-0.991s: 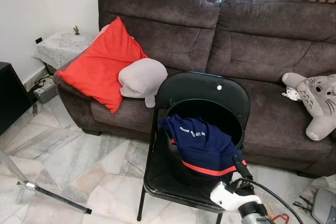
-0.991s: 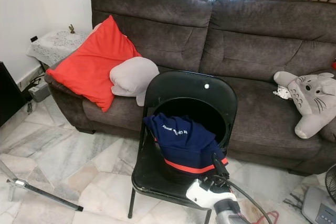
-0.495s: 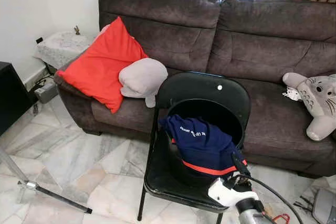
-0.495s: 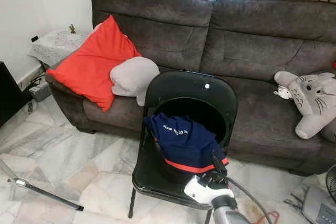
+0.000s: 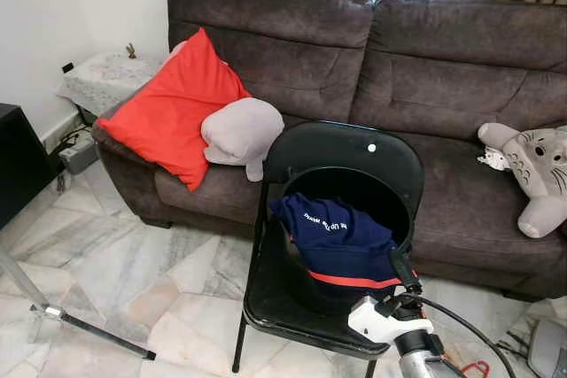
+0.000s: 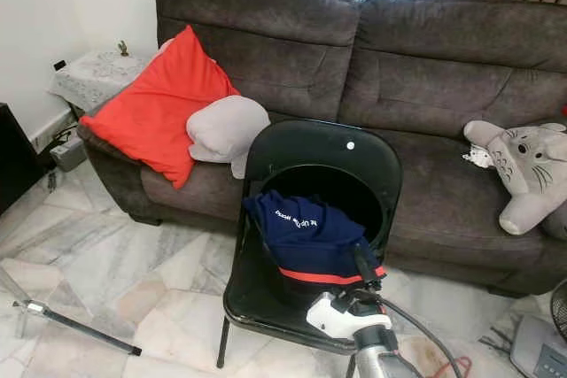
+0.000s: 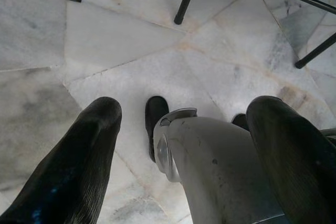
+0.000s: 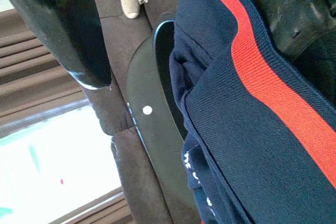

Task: Hang hanger

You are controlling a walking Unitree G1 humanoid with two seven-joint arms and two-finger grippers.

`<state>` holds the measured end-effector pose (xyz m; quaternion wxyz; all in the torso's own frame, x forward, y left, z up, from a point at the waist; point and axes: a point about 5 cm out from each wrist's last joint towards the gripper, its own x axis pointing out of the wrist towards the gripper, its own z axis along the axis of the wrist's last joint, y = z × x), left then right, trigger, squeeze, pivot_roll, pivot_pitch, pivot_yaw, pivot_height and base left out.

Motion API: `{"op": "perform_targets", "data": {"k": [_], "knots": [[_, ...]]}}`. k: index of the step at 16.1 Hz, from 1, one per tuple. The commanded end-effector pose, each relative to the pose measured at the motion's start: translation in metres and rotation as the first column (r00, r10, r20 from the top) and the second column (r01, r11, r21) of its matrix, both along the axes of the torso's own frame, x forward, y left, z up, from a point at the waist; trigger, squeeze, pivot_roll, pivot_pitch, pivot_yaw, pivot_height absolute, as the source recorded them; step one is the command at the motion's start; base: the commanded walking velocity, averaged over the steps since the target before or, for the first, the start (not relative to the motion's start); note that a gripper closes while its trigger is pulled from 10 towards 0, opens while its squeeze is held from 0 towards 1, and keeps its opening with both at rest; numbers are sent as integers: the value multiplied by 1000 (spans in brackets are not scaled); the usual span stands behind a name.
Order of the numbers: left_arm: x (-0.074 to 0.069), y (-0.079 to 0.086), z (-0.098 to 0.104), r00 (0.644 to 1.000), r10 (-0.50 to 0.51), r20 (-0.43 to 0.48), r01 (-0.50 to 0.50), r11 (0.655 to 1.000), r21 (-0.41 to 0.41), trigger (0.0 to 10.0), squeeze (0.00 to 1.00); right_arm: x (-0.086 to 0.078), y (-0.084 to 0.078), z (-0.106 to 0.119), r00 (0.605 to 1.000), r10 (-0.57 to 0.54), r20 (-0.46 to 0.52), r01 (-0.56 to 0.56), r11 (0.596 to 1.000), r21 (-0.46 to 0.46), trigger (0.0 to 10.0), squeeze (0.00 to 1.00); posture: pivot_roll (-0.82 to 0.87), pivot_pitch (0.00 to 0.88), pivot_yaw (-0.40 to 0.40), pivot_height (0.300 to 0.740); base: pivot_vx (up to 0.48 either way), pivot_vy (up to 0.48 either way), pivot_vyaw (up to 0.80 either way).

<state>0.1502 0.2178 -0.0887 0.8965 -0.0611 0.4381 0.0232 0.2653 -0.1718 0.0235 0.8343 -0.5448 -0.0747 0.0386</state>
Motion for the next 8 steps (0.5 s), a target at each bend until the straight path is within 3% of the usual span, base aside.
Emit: {"op": "perform_targets", "data": {"k": [1, 4, 8], "knots": [[-5, -1, -2, 1000, -17, -22, 18, 1000, 5, 10000, 0, -1, 1, -4, 999, -7, -37, 8, 1000, 26, 10000, 0, 30, 28, -22, 740, 0, 0, 0], [-5, 0, -2, 1000, -16, -21, 16, 1000, 6, 10000, 0, 5, -5, -5, 994, -84, -76, 91, 992, 93, 10000, 0, 34, 26, -22, 740, 0, 0, 0], [-5, 0, -2, 1000, -17, -21, 17, 1000, 6, 10000, 0, 14, -7, 4, 996, -79, -37, 82, 993, 85, 10000, 0, 34, 29, -17, 740, 0, 0, 0]]}}
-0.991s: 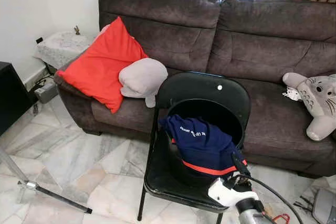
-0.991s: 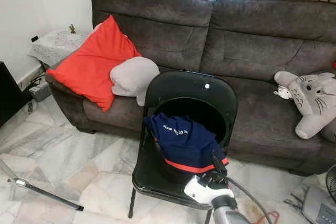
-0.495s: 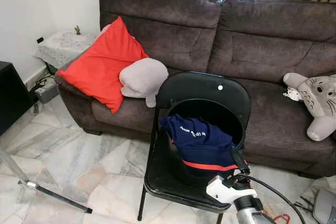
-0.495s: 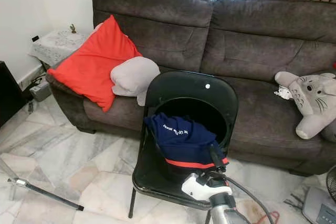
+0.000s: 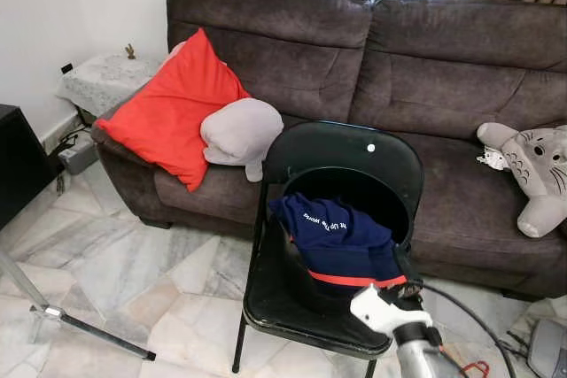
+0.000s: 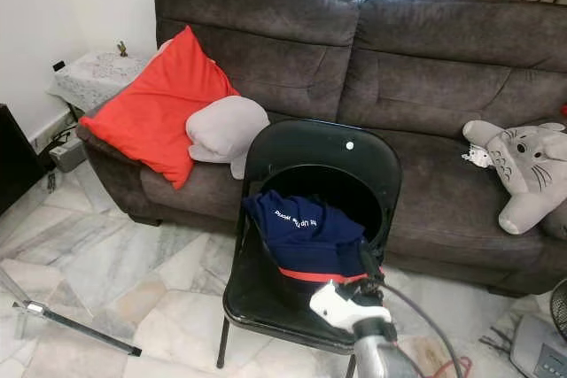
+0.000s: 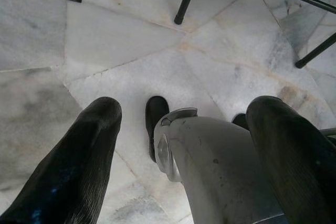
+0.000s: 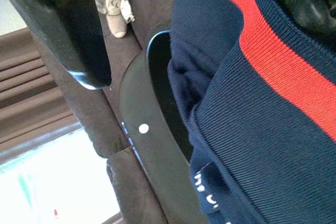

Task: Hang hanger

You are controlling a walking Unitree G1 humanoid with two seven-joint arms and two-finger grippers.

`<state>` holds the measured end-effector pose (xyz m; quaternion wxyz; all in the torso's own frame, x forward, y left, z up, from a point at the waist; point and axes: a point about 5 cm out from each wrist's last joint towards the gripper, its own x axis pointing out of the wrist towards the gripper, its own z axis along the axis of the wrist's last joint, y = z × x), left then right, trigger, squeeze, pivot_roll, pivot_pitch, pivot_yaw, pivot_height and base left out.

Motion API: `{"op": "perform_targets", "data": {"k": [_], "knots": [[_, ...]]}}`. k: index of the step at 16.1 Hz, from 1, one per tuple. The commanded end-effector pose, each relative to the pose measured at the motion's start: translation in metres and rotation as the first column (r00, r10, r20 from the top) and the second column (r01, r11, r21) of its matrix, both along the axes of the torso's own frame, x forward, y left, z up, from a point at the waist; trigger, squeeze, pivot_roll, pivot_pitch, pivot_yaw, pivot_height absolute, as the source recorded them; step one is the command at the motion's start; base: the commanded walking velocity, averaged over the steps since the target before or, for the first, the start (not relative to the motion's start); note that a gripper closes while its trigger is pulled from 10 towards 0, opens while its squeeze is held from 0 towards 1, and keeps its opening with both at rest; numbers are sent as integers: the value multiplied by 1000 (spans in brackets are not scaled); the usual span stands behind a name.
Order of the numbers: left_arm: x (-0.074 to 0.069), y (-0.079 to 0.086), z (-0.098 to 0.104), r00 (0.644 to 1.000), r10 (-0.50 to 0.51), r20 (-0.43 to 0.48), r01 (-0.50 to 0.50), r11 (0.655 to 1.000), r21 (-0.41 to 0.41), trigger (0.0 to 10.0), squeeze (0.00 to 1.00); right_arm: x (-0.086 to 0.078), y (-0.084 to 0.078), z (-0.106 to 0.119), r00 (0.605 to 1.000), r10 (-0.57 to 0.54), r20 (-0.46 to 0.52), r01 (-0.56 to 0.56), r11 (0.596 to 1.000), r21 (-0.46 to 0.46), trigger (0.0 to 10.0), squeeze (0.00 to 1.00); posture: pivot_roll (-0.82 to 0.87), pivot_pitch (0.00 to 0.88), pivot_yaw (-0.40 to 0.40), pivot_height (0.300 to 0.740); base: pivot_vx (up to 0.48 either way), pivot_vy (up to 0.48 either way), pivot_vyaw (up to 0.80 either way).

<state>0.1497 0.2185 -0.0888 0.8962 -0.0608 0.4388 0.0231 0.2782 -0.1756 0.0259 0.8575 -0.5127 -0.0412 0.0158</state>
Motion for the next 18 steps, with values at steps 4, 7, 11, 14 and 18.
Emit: {"op": "perform_targets", "data": {"k": [4, 7, 11, 14, 18], "knots": [[-5, -1, -2, 1000, -18, -19, 18, 1000, 5, 10000, 0, 6, 2, 6, 1000, 18, 25, -18, 1000, 23, 10000, 0, 37, 36, -16, 740, 0, 0, 0], [-6, -2, -3, 1000, -20, -20, 20, 1000, 2, 10000, 0, 3, 1, -6, 996, -16, -84, 22, 998, 67, 10000, 0, 37, 36, -16, 740, 0, 0, 0], [-5, -2, -2, 1000, -21, -19, 21, 1000, 3, 10000, 0, 8, 4, -3, 997, 13, -77, -8, 997, 76, 10000, 0, 38, 38, -13, 740, 0, 0, 0], [-4, -3, -2, 1000, -21, -16, 21, 1000, 3, 10000, 0, 13, 6, 9, 999, 52, 16, -52, 999, 15, 10000, 0, 37, 40, -12, 740, 0, 0, 0], [-4, -3, -2, 1000, -23, -16, 23, 1000, 1, 10000, 0, 11, 4, 5, 1000, 23, 13, -23, 1000, 10, 10000, 0, 37, 40, -12, 740, 0, 0, 0]]}}
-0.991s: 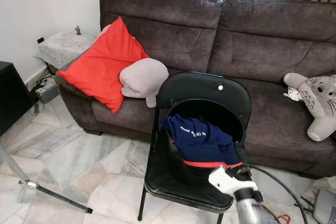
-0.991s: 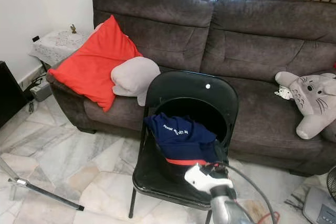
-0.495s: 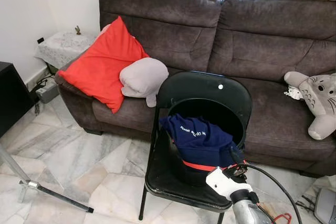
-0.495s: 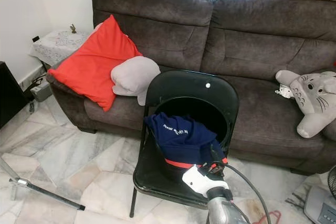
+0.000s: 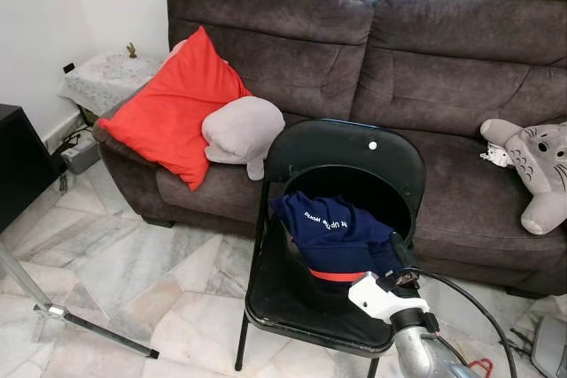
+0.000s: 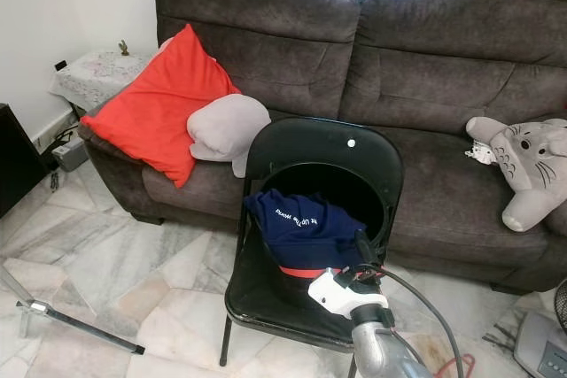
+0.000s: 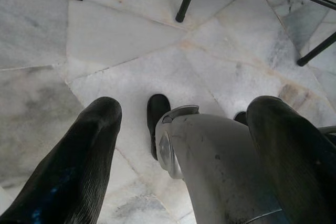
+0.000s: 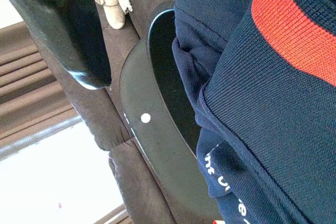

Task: Hang hanger

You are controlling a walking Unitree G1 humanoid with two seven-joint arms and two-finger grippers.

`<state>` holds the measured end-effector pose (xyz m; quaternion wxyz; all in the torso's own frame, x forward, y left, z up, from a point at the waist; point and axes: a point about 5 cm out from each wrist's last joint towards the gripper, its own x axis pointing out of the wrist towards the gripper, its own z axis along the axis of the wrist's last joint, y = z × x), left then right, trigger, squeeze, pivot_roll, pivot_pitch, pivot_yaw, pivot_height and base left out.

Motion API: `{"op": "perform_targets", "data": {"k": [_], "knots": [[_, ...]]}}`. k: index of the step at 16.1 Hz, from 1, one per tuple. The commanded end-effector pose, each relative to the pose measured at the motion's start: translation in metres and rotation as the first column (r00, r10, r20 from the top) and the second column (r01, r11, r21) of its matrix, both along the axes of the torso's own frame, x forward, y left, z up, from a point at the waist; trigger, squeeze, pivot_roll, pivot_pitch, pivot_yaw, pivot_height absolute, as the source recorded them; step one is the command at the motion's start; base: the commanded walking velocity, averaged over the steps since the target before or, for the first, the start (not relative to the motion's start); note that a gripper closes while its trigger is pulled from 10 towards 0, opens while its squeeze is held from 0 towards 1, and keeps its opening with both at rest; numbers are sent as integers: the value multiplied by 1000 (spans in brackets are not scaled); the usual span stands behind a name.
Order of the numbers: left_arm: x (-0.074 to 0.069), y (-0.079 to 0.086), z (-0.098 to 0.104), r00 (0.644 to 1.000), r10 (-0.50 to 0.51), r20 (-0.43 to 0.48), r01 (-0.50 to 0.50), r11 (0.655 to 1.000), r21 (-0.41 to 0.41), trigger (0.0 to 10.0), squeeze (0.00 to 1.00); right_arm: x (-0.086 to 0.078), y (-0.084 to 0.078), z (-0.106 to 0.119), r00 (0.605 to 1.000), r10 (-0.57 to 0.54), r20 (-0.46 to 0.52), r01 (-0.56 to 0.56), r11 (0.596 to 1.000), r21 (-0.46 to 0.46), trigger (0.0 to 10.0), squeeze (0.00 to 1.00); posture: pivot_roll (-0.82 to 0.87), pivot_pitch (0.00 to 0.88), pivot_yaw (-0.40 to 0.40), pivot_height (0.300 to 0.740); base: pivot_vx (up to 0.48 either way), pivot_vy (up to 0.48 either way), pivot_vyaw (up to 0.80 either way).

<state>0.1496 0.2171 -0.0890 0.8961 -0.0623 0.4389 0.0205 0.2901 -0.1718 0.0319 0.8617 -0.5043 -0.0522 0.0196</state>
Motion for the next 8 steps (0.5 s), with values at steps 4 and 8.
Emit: {"op": "perform_targets", "data": {"k": [4, 8], "knots": [[-3, -2, -2, 1000, -22, -15, 22, 1000, 7, 10000, 0, -5, -3, -9, 997, -40, -65, 43, 998, 51, 0, 0, 39, 40, -9, 740, 0, 0, 0], [-3, -2, -1, 1000, -23, -12, 23, 1000, 9, 10000, 0, -2, -1, -7, 998, -32, -62, 35, 998, 60, 0, 0, 42, 38, -7, 740, 0, 0, 0]]}}
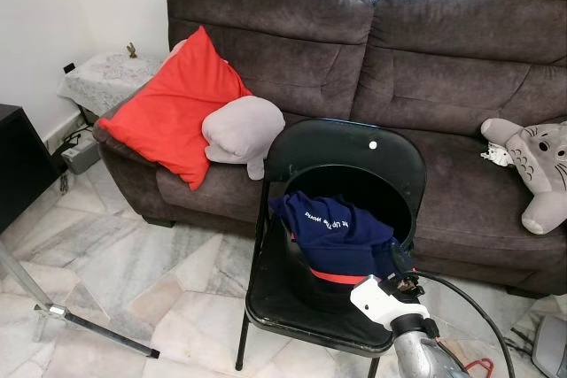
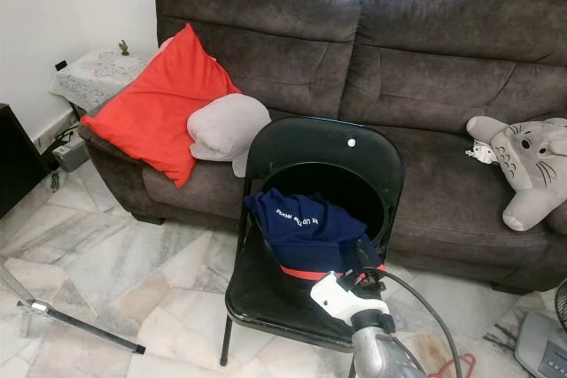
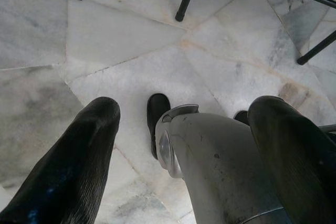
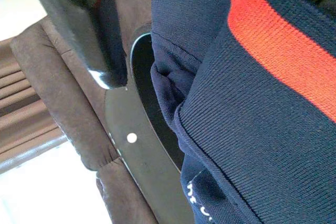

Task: Hang hanger

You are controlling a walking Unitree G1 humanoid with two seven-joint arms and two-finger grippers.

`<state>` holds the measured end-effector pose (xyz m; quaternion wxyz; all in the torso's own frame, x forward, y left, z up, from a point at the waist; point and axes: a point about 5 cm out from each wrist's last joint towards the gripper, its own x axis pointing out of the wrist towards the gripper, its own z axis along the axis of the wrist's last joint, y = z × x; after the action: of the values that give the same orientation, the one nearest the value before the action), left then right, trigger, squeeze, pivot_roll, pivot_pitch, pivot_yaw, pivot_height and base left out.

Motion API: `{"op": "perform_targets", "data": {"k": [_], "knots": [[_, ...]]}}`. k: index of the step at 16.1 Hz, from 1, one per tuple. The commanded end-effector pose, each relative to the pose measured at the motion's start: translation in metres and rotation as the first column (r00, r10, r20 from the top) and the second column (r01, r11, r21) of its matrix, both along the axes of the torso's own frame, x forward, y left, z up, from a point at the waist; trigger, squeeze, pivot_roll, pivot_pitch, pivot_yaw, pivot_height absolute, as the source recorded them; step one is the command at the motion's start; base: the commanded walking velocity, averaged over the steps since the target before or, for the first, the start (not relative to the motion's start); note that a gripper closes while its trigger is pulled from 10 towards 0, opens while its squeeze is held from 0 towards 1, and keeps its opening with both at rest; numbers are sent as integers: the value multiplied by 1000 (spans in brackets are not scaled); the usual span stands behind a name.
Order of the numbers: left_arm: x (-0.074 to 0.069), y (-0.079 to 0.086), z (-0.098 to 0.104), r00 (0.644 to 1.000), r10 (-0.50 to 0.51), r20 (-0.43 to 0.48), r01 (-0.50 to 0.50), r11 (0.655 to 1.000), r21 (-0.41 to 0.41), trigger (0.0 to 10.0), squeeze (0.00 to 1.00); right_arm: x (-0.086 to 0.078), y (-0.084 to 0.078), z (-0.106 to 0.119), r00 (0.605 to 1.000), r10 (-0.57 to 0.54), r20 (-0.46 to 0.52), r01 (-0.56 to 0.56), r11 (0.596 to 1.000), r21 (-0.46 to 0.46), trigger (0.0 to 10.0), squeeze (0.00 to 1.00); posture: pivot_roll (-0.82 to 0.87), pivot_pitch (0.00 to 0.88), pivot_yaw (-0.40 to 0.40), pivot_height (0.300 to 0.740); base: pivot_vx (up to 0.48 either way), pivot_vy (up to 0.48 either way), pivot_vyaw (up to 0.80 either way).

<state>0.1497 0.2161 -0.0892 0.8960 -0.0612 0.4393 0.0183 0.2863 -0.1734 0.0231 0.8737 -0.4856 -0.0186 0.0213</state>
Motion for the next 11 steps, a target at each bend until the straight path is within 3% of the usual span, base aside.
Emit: {"op": "perform_targets", "data": {"k": [1, 6, 11], "knots": [[-2, -1, -1, 1000, -18, -10, 18, 1000, 9, 10000, 0, 3, 2, 2, 1000, 0, 6, 0, 1000, 20, 0, 0, 44, 37, -7, 740, 0, 0, 0], [-3, 0, -1, 1000, -18, -11, 18, 1000, 11, 10000, 0, 5, 10, 7, 996, 83, 29, -83, 996, -14, 0, 0, 46, 33, -8, 740, 0, 0, 0], [-4, 1, -1, 1000, -16, -14, 16, 1000, 10, 10000, 0, 7, 7, 6, 997, 73, 9, -73, 997, -25, 0, 0, 50, 27, -9, 740, 0, 0, 0]]}}
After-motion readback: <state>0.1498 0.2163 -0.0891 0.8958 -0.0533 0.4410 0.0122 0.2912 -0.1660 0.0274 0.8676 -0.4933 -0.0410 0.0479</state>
